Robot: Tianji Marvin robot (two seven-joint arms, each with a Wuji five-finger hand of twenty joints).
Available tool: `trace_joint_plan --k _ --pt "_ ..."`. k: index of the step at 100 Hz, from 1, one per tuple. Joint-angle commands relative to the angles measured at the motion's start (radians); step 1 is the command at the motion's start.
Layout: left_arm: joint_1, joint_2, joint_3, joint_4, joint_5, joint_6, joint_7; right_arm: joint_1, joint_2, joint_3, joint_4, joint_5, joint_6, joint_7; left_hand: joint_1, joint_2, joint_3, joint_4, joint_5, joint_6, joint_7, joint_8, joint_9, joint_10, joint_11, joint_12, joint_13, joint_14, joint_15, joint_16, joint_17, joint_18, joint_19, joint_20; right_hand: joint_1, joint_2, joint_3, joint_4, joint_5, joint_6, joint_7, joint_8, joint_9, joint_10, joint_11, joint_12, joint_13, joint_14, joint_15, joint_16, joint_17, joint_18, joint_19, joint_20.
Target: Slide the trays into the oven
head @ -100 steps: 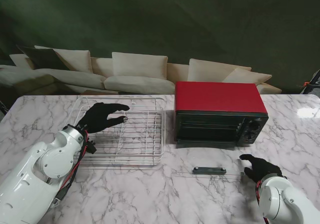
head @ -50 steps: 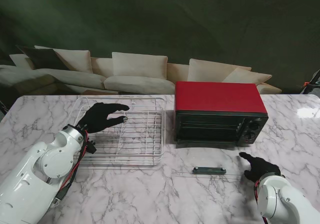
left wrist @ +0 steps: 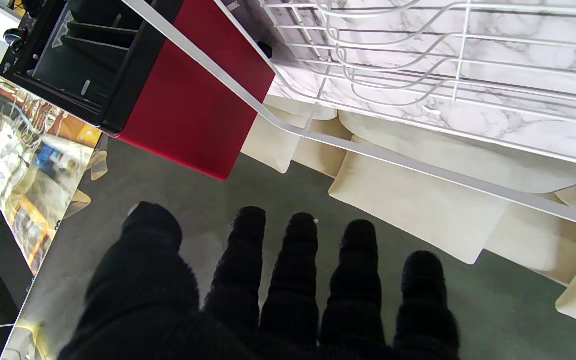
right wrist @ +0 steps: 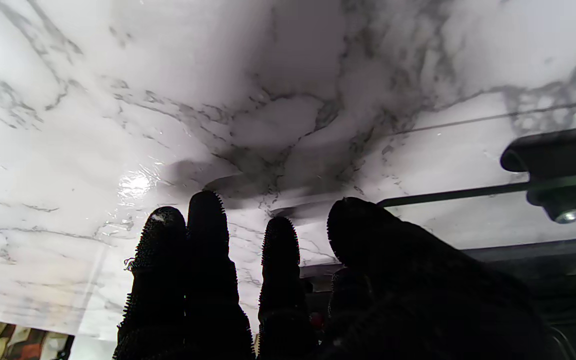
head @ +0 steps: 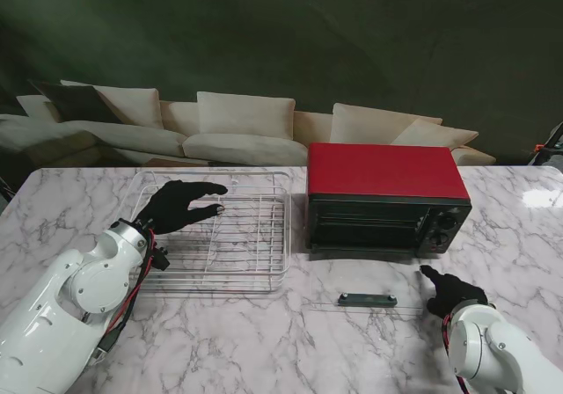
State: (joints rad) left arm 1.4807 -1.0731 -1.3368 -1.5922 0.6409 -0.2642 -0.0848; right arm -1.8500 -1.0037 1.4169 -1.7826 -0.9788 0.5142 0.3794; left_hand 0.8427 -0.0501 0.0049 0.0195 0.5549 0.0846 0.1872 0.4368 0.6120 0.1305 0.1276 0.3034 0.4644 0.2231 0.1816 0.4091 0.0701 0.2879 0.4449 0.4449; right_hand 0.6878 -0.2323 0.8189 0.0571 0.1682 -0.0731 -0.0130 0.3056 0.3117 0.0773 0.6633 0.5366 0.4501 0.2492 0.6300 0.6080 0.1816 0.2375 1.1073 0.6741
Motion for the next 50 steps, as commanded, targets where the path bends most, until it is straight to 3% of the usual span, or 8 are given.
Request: trace_joint_plan --k 1,29,31,38,42,44,50 --pt "-0.001 -0.002 0.002 0.006 -0.002 -0.003 -0.010 -0.039 -0.026 -0.028 0.002 0.026 -0.020 0.025 0.025 0.049 -0.029 -0.017 0.029 0.014 0.007 0.008 0.018 -0.001 0.013 0.010 0.013 0.000 0.011 0.010 -0.012 0.017 -0.029 0.014 -0.447 -0.072 -0.382 -0.164 -0.018 -0.003 -0.018 -0.011 -0.017 0.004 -0.003 -0.008 0.047 -0.166 -0.057 -0.069 -0.011 0.003 0.016 0.018" --pt "-0.003 -0.002 0.004 0.007 -0.003 -0.004 -0.012 -0.080 -0.031 0.018 -0.036 0.077 -0.039 0.011 0.024 0.051 -0.029 -0.017 0.029 0.014 0.007 0.008 0.019 -0.001 0.013 0.010 0.012 0.002 0.010 0.010 -0.012 0.018 -0.029 0.014 -0.442 -0.037 -0.388 -0.168 -0.016 -0.033 -0.009 0.002 -0.015 0.007 -0.008 -0.009 0.044 -0.163 -0.059 -0.068 -0.015 0.005 0.014 0.021" --pt "-0.003 -0.002 0.004 0.007 -0.003 -0.004 -0.012 -0.081 -0.031 0.019 -0.037 0.078 -0.041 0.013 0.023 0.051 -0.030 -0.018 0.029 0.014 0.007 0.008 0.018 0.000 0.013 0.010 0.011 0.002 0.010 0.010 -0.012 0.018 -0.029 0.014 -0.407 -0.018 -0.445 -0.158 -0.022 -0.036 -0.007 0.056 -0.016 0.007 -0.010 -0.007 0.043 -0.163 -0.061 -0.067 -0.015 0.005 0.013 0.024" --pt "-0.003 -0.002 0.004 0.008 -0.003 -0.005 -0.013 -0.081 -0.031 0.019 -0.037 0.069 -0.041 0.012 0.022 0.051 -0.029 -0.018 0.029 0.013 0.007 0.008 0.018 -0.001 0.013 0.010 0.013 0.000 0.010 0.010 -0.012 0.018 -0.029 0.014 -0.311 0.023 -0.518 -0.146 -0.028 -0.059 0.004 0.134 -0.010 0.005 -0.011 -0.006 0.048 -0.165 -0.061 -0.068 -0.013 0.005 0.013 0.027" --pt "-0.004 -0.002 0.004 0.008 -0.002 -0.005 -0.013 -0.081 -0.031 0.018 -0.036 0.057 -0.041 0.015 0.022 0.051 -0.029 -0.018 0.029 0.013 0.008 0.008 0.018 0.001 0.013 0.010 0.012 0.001 0.010 0.010 -0.012 0.017 -0.029 0.014 -0.260 0.035 -0.527 -0.139 -0.026 -0.066 0.009 0.148 -0.008 0.003 -0.011 -0.006 0.050 -0.165 -0.062 -0.069 -0.010 0.004 0.014 0.027" --pt "-0.004 -0.001 0.004 0.008 -0.002 -0.005 -0.014 -0.080 -0.031 0.018 -0.034 0.053 -0.040 0.016 0.022 0.052 -0.029 -0.018 0.029 0.014 0.008 0.008 0.017 0.000 0.012 0.010 0.012 0.001 0.010 0.010 -0.012 0.017 -0.029 0.014 -0.198 0.054 -0.587 -0.117 -0.025 -0.073 0.009 0.171 -0.007 0.002 -0.007 -0.004 0.051 -0.166 -0.059 -0.068 -0.008 0.004 0.013 0.025" --pt "-0.003 -0.002 0.003 0.008 -0.002 -0.005 -0.014 -0.077 -0.030 0.016 -0.031 0.053 -0.036 0.017 0.022 0.051 -0.029 -0.018 0.029 0.014 0.008 0.008 0.019 -0.001 0.013 0.010 0.013 0.001 0.010 0.010 -0.012 0.019 -0.029 0.014 -0.089 0.082 -0.628 -0.107 -0.029 -0.095 0.047 0.201 -0.002 -0.002 -0.007 -0.006 0.053 -0.168 -0.059 -0.069 -0.007 0.005 0.013 0.024"
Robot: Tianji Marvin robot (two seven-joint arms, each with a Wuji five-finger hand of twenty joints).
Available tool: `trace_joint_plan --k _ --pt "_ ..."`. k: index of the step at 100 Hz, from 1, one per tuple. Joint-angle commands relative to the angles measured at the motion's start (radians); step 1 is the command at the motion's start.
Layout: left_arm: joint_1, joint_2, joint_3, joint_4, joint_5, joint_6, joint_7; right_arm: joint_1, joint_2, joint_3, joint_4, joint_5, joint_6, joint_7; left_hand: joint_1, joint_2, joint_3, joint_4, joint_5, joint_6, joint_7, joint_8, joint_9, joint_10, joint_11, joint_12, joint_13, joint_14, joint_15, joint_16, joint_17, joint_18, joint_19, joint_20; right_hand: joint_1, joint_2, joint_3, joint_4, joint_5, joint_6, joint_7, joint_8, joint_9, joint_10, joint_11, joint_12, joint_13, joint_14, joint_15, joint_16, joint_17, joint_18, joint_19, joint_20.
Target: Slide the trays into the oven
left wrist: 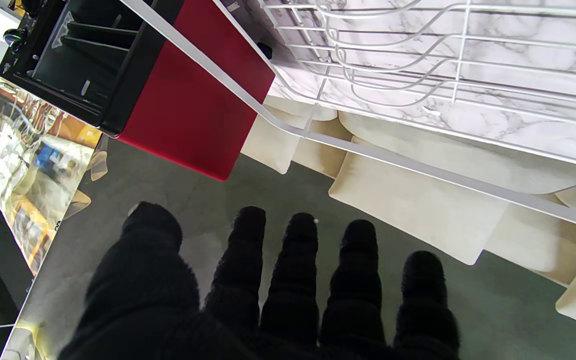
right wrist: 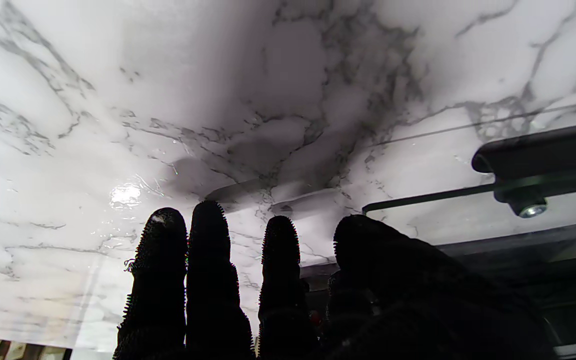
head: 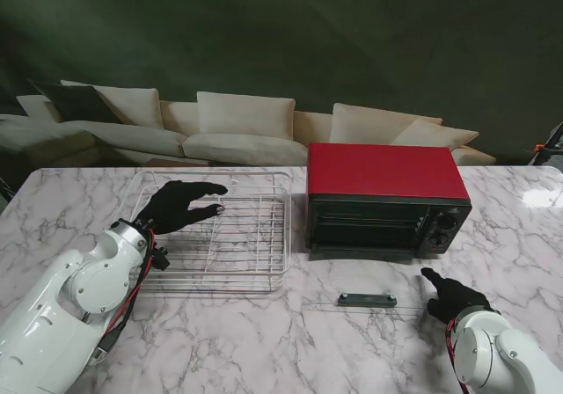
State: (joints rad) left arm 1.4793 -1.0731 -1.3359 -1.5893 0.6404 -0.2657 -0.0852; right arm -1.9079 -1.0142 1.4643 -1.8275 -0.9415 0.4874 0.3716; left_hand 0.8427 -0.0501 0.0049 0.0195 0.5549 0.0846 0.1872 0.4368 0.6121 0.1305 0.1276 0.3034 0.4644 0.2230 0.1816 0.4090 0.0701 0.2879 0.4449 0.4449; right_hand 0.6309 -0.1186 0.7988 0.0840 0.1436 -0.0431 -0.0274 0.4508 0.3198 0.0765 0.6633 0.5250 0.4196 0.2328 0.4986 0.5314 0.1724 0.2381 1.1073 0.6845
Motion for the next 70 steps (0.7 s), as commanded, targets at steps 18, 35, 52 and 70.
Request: trace_joint_plan --k 18,35,52,70 --pt "-0.001 -0.002 0.002 0.005 -0.002 -0.003 -0.012 -0.026 -0.023 -0.026 0.014 -0.006 -0.006 0.009 0.024 0.052 -0.029 -0.018 0.031 0.014 0.009 0.009 0.019 0.000 0.013 0.010 0.013 0.002 0.011 0.011 -0.011 0.018 -0.029 0.015 0.133 0.022 -0.661 -0.111 -0.023 -0.218 0.245 0.059 0.012 -0.008 0.000 0.007 0.095 -0.155 0.080 0.008 0.009 0.005 0.017 0.012" --pt "-0.002 -0.002 0.003 0.006 -0.001 -0.004 -0.012 -0.057 -0.029 0.008 -0.015 -0.036 -0.020 -0.010 0.025 0.051 -0.028 -0.017 0.034 0.014 0.010 0.009 0.020 -0.001 0.014 0.011 0.013 0.002 0.011 0.011 -0.011 0.018 -0.029 0.015 0.076 -0.007 -0.490 -0.129 -0.036 -0.225 0.362 -0.053 0.020 -0.008 0.000 0.009 0.097 -0.154 0.079 0.006 0.011 0.007 0.018 0.007" --pt "-0.002 -0.002 0.003 0.006 -0.001 -0.004 -0.011 -0.085 -0.031 0.046 -0.041 -0.055 -0.034 -0.004 0.027 0.051 -0.029 -0.017 0.033 0.014 0.010 0.010 0.019 0.000 0.014 0.011 0.014 0.001 0.011 0.011 -0.011 0.017 -0.028 0.015 0.045 -0.026 -0.442 -0.134 0.017 -0.180 0.426 -0.039 0.016 0.003 0.017 0.022 0.097 -0.155 0.080 0.007 0.014 0.007 0.021 0.008" --pt "-0.002 -0.002 0.004 0.006 0.001 -0.003 -0.010 -0.099 -0.035 0.068 -0.049 -0.048 -0.044 -0.022 0.031 0.051 -0.027 -0.016 0.033 0.014 0.010 0.010 0.019 0.000 0.014 0.011 0.014 0.002 0.011 0.011 -0.010 0.016 -0.026 0.015 0.061 0.037 -0.398 -0.136 0.121 -0.060 0.508 0.019 0.006 0.014 0.032 0.035 0.098 -0.159 0.087 0.008 0.019 0.005 0.028 0.009"
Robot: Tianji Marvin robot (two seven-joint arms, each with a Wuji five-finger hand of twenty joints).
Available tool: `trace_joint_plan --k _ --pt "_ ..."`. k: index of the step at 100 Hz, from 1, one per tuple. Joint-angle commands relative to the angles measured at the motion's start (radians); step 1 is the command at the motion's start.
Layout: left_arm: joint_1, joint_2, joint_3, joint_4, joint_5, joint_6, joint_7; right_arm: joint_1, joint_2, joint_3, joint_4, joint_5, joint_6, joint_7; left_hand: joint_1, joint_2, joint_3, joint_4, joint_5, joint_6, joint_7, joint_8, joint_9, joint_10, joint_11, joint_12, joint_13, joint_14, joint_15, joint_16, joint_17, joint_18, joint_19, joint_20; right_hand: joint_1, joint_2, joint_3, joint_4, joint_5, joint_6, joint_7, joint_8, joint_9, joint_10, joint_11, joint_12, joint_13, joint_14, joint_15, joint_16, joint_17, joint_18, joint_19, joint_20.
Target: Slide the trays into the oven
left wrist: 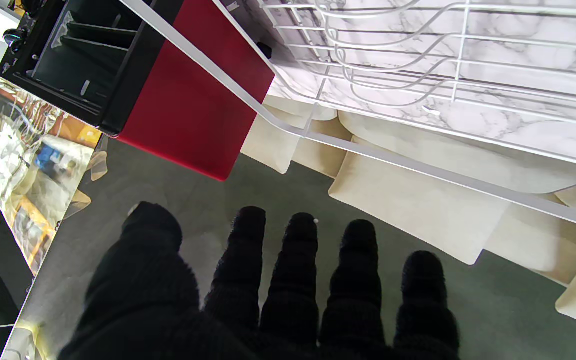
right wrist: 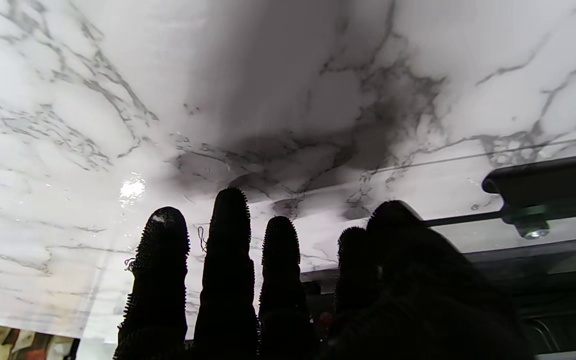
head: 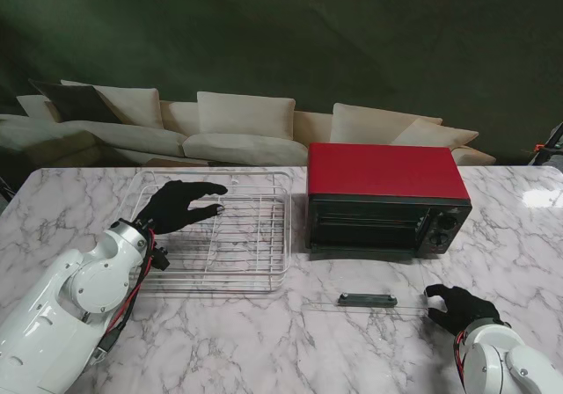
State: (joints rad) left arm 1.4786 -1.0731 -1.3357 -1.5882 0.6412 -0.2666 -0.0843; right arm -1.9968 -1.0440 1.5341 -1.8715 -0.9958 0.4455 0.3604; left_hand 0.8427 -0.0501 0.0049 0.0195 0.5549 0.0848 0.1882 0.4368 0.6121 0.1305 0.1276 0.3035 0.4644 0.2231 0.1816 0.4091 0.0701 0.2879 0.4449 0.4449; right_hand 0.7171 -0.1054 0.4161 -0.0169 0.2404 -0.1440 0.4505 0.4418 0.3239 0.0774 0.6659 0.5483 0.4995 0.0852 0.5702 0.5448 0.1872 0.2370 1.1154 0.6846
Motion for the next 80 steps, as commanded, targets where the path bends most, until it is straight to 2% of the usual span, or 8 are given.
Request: trace_joint_plan --k 1,12,14,22,26,52,55,80 --pt "-0.002 -0.002 0.003 0.005 0.000 -0.002 -0.011 -0.010 -0.006 -0.001 -0.004 0.008 -0.001 -0.014 0.031 0.052 -0.027 -0.016 0.032 0.014 0.009 0.009 0.019 0.000 0.014 0.011 0.014 0.002 0.011 0.011 -0.010 0.016 -0.026 0.016 -0.027 0.029 -0.015 -0.036 0.028 0.048 0.033 0.031 0.002 0.013 0.030 0.012 0.018 -0.011 0.016 -0.005 0.005 0.006 0.020 0.009" --pt "-0.002 -0.002 0.004 0.005 0.000 -0.001 -0.010 -0.011 -0.009 0.001 -0.001 0.027 0.000 -0.039 0.036 0.051 -0.026 -0.016 0.032 0.014 0.009 0.009 0.020 0.000 0.015 0.011 0.015 0.000 0.012 0.011 -0.009 0.016 -0.025 0.016 -0.052 0.080 -0.040 -0.047 0.063 0.078 0.060 0.069 -0.009 0.017 0.040 0.015 0.012 -0.011 0.027 -0.002 -0.001 0.006 0.024 0.008" --pt "-0.002 -0.002 0.004 0.005 0.000 -0.001 -0.010 -0.011 -0.010 0.000 0.000 0.032 0.002 -0.045 0.036 0.050 -0.027 -0.016 0.032 0.013 0.009 0.009 0.020 -0.002 0.015 0.011 0.015 0.001 0.012 0.011 -0.009 0.016 -0.025 0.016 -0.029 0.099 -0.091 -0.043 0.071 0.084 0.058 0.104 -0.012 0.018 0.045 0.013 0.011 -0.010 0.033 -0.003 -0.001 0.005 0.027 0.006" --pt "-0.002 -0.002 0.004 0.005 0.002 -0.001 -0.010 -0.012 -0.012 -0.001 0.000 0.042 0.007 -0.061 0.042 0.051 -0.025 -0.015 0.032 0.015 0.009 0.009 0.021 -0.001 0.015 0.011 0.016 0.001 0.012 0.011 -0.008 0.017 -0.024 0.016 -0.045 0.140 -0.125 -0.046 0.105 0.099 0.075 0.127 -0.016 0.021 0.049 0.014 0.007 -0.009 0.041 -0.001 -0.005 0.006 0.029 0.006" --pt "-0.002 -0.002 0.004 0.005 0.002 -0.001 -0.010 -0.014 -0.014 0.001 0.000 0.050 0.008 -0.074 0.044 0.051 -0.025 -0.015 0.032 0.014 0.008 0.009 0.021 -0.002 0.016 0.011 0.016 0.001 0.013 0.011 -0.008 0.017 -0.023 0.016 -0.002 0.177 -0.230 -0.037 0.123 0.109 0.085 0.160 -0.020 0.023 0.053 0.013 0.005 -0.009 0.049 -0.001 -0.005 0.004 0.033 0.004" --pt "-0.002 -0.002 0.005 0.005 0.006 0.000 -0.007 -0.022 -0.021 0.014 -0.006 0.100 0.011 -0.108 0.059 0.049 -0.025 -0.013 0.032 0.015 0.009 0.009 0.022 -0.003 0.017 0.011 0.018 0.001 0.014 0.012 -0.006 0.017 -0.019 0.016 -0.049 0.251 -0.313 -0.048 0.204 0.169 0.133 0.188 -0.029 0.029 0.061 0.017 -0.010 -0.001 0.066 0.009 -0.018 0.006 0.037 0.007" --pt "-0.002 -0.002 0.005 0.005 0.007 0.000 -0.007 -0.021 -0.021 0.014 -0.005 0.105 0.014 -0.109 0.059 0.050 -0.025 -0.013 0.032 0.014 0.009 0.008 0.021 -0.003 0.017 0.011 0.018 0.001 0.014 0.012 -0.007 0.016 -0.018 0.016 -0.005 0.286 -0.423 -0.036 0.220 0.180 0.128 0.202 -0.030 0.030 0.061 0.016 -0.014 0.001 0.073 0.012 -0.021 0.008 0.038 0.009" --pt "-0.003 -0.001 0.007 0.005 0.008 0.003 -0.010 0.024 -0.018 -0.017 0.033 0.165 0.043 -0.101 0.067 0.052 -0.026 -0.012 0.031 0.016 0.009 0.008 0.022 -0.003 0.019 0.011 0.019 0.000 0.015 0.012 -0.007 0.018 -0.014 0.015 -0.146 0.299 -0.463 -0.041 0.214 0.263 0.125 0.223 -0.046 0.037 0.062 0.018 -0.036 0.011 0.080 0.019 -0.038 0.006 0.039 0.013"
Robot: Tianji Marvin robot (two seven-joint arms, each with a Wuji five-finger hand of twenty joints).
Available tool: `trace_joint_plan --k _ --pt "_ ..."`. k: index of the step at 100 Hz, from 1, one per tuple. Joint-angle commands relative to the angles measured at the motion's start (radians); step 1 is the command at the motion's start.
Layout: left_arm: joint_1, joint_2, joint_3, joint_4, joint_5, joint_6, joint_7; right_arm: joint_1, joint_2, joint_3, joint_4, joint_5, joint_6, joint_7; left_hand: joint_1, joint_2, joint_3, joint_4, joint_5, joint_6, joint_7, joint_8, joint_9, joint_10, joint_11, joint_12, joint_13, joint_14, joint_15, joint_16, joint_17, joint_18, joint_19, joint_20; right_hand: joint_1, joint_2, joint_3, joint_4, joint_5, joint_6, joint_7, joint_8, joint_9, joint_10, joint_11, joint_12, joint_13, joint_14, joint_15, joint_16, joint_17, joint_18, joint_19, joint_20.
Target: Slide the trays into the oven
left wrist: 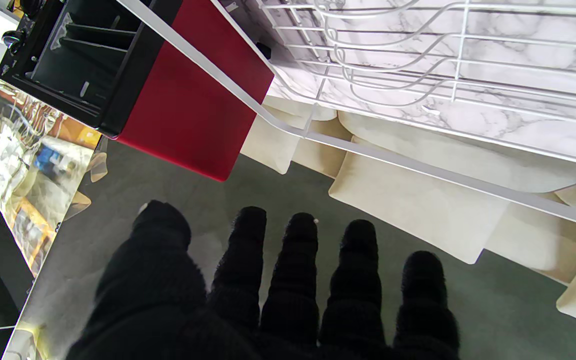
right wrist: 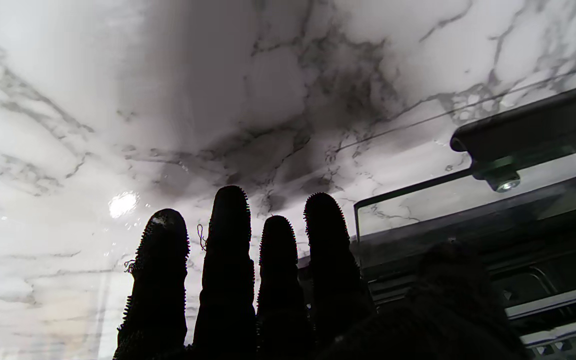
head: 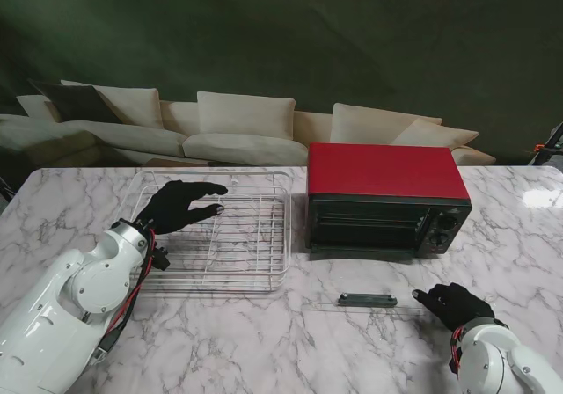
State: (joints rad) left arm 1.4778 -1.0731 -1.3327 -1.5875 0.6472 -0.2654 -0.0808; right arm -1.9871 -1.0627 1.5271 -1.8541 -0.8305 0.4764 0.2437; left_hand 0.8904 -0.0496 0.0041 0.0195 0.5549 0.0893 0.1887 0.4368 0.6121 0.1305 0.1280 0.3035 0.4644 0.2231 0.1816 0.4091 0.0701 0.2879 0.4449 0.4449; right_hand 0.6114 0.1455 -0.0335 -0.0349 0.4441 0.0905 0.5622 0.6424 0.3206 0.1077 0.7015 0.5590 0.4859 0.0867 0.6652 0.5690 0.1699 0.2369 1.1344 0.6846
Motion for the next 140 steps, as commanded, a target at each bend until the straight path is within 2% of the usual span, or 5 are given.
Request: trace_joint_plan --k 1,33,53,101,140 --pt "-0.003 -0.001 0.004 0.004 0.002 0.002 -0.014 0.017 0.001 -0.012 0.018 0.001 0.013 0.016 0.020 0.052 -0.025 -0.012 0.031 0.012 0.009 0.008 0.021 -0.003 0.018 0.011 0.019 0.001 0.014 0.012 -0.008 0.018 -0.014 0.015 -0.045 0.048 -0.015 -0.024 0.011 0.030 0.015 0.024 -0.042 0.009 0.027 0.008 -0.023 0.010 -0.015 -0.005 -0.021 0.006 0.020 0.014" --pt "-0.001 -0.001 0.003 0.003 0.003 0.007 -0.015 0.036 -0.003 -0.022 0.016 0.104 0.024 0.011 0.020 0.052 -0.026 -0.012 0.034 0.014 0.010 0.007 0.021 -0.002 0.018 0.011 0.018 0.001 0.014 0.011 -0.009 0.018 -0.013 0.013 0.026 0.030 0.011 -0.008 -0.005 -0.002 0.299 0.240 -0.039 0.019 0.054 0.012 -0.018 0.017 0.000 -0.001 -0.018 0.013 0.031 0.022" --pt "-0.001 -0.001 0.003 0.003 0.004 0.009 -0.015 0.029 -0.011 -0.008 0.001 0.203 0.039 -0.006 0.021 0.052 -0.025 -0.012 0.035 0.015 0.010 0.007 0.021 -0.003 0.018 0.010 0.019 -0.001 0.014 0.011 -0.009 0.017 -0.012 0.012 0.039 0.006 0.013 -0.005 -0.038 -0.024 0.410 0.280 0.002 0.048 0.065 0.008 0.017 0.041 0.020 0.003 -0.002 0.023 0.054 0.029" --pt "-0.001 -0.001 0.002 0.005 0.008 0.008 -0.013 -0.003 -0.051 0.058 -0.039 0.494 -0.024 -0.091 0.021 0.052 -0.026 -0.013 0.038 0.019 0.011 0.006 0.020 -0.003 0.019 0.010 0.018 0.001 0.014 0.011 -0.010 0.015 -0.012 0.010 0.081 -0.026 0.027 0.001 -0.155 -0.001 0.361 0.215 0.038 0.060 0.094 0.014 0.044 0.058 0.066 0.018 0.017 0.027 0.104 0.050" --pt "-0.001 -0.002 0.001 0.006 0.008 0.007 -0.011 -0.027 -0.068 0.090 -0.062 0.571 -0.091 -0.134 0.019 0.052 -0.026 -0.013 0.040 0.021 0.012 0.006 0.021 -0.002 0.019 0.010 0.017 0.000 0.014 0.011 -0.010 0.015 -0.012 0.008 0.106 -0.037 0.033 0.000 -0.183 -0.014 0.248 0.120 0.027 0.034 0.110 0.020 0.030 0.046 0.073 0.020 0.006 0.025 0.099 0.054"
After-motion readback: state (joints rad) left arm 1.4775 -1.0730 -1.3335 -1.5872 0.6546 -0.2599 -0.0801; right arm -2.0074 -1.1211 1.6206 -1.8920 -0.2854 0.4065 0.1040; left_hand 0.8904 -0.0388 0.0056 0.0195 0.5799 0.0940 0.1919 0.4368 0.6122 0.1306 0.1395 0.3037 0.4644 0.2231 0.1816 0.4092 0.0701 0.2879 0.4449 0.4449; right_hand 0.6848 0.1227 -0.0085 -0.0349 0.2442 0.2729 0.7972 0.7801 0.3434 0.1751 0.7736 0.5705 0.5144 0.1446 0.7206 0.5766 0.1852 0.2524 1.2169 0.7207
